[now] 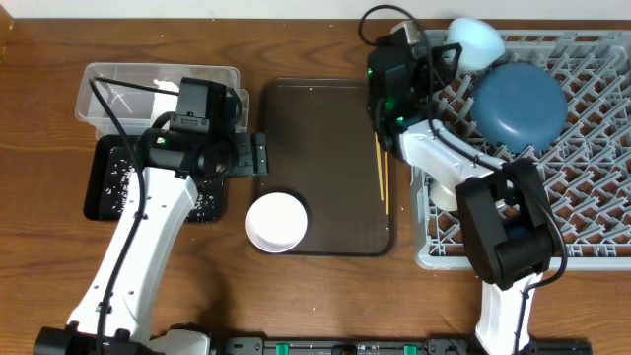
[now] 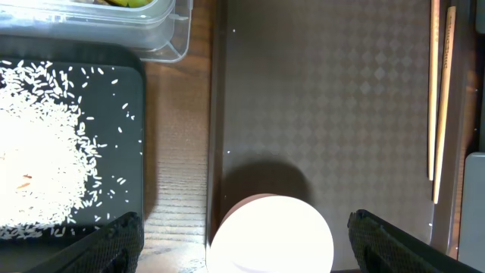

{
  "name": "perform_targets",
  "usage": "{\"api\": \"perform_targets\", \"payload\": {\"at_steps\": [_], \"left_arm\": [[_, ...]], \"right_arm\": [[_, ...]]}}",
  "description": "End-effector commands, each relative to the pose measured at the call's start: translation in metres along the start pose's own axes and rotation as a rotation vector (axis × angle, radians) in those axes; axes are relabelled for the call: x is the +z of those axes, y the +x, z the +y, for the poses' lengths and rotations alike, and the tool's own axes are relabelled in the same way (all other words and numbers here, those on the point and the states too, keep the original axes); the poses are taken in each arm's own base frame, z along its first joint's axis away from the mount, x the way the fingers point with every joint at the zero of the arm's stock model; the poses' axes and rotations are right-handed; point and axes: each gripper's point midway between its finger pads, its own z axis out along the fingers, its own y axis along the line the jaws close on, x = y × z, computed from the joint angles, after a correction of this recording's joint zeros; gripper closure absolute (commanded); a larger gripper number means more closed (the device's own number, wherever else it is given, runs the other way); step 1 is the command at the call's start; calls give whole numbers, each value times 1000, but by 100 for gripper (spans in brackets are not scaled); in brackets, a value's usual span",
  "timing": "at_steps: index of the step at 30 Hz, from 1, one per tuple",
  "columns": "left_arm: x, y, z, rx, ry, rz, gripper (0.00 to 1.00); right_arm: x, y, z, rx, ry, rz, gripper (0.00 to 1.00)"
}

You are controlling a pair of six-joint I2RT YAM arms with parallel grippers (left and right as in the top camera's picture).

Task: Sort waste into correct bins and load items into the dishwasher rack
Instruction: 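Lift the light-blue bowl and carry it to the rack's back edge, then lower the light-blue bowl into the rack and release it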

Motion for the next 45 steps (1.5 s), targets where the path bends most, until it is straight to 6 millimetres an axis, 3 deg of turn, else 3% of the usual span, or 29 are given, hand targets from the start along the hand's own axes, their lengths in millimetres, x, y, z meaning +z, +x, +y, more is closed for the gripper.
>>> {"api": "perform_targets", "payload": {"at_steps": [1,8,16,20,23,26,29,31,33,36,39,45], "left_arm": [[-7,-6,1,5,-9,-28,11],[-7,-6,1,5,-9,-28,11],[-7,-6,1,5,-9,-28,11],[-7,-6,1,5,-9,-28,11],[-7,-6,1,5,-9,-28,11],[-7,-6,1,5,-9,-28,11],[-7,-6,1,5,-9,-28,11],[-7,-6,1,5,-9,-28,11],[-7,-6,1,5,-9,-28,11],[-7,-6,1,5,-9,-28,11],[-7,-6,1,5,-9,-28,11],[-7,-6,1,5,-9,-28,11]], "right_arm": [[2,8,-4,-4,40,37,46],[1,10,-11,67,72,55,35],[-5,-1,-34,267,65,24,33],[-11,-13,-46,372,-84,-26,30],[-14,-15,-52,511,-309,-35,27],[-14,-8,-70,719,-524,6,29],[-12,6,-97,897,-607,74,42],[-7,20,-114,1009,-614,130,34],[1,33,-121,1086,-621,182,33],[15,46,-114,1098,-663,229,32],[27,60,-90,1132,-781,310,31],[46,75,-56,1225,-936,447,39]]}}
